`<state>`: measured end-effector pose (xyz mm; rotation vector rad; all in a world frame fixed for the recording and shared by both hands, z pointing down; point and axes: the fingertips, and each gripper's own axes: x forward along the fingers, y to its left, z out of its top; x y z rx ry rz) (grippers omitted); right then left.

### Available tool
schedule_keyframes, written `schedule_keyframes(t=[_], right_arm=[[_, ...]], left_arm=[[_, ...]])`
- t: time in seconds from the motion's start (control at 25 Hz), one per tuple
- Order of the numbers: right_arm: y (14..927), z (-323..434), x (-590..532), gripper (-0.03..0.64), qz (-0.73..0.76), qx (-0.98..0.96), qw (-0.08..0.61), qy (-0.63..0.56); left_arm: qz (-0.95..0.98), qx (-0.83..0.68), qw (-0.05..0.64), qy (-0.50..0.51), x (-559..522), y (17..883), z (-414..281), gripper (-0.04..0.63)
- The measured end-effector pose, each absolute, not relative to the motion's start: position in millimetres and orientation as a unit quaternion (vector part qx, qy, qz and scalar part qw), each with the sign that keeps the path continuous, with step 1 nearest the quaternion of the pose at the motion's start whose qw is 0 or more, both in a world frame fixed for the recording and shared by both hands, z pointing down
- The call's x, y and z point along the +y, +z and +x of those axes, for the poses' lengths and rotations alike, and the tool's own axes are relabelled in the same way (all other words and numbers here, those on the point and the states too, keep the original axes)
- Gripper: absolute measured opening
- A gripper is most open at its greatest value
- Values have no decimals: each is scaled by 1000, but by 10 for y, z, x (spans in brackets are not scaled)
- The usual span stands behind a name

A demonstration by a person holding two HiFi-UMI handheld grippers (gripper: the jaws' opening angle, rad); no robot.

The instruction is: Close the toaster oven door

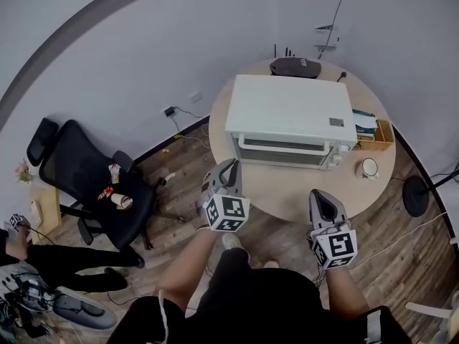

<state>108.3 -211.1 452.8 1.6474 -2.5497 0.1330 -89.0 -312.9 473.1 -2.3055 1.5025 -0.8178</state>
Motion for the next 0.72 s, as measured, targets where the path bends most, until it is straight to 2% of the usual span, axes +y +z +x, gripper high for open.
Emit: schedule_keyframes(t=[0.04, 0.16, 0.32, 0.72], right_arm=[[4521, 1090, -2104, -3, 543, -837, 50, 44], [4497, 1122, -2084, -3, 550, -833, 47, 42], [4477, 1153, -2066, -3, 552, -832, 55, 31], [4545, 1240, -1961, -3, 567, -820, 79, 26]], left_arm=[[-807, 522, 104, -257, -3057, 4723, -858, 7], [-831, 520, 25, -196, -2842, 4722, -765, 6], [-847, 509, -20, -153, -2647, 4707, -684, 6], [-850, 502, -6, -158, -2307, 4810, -668, 6]])
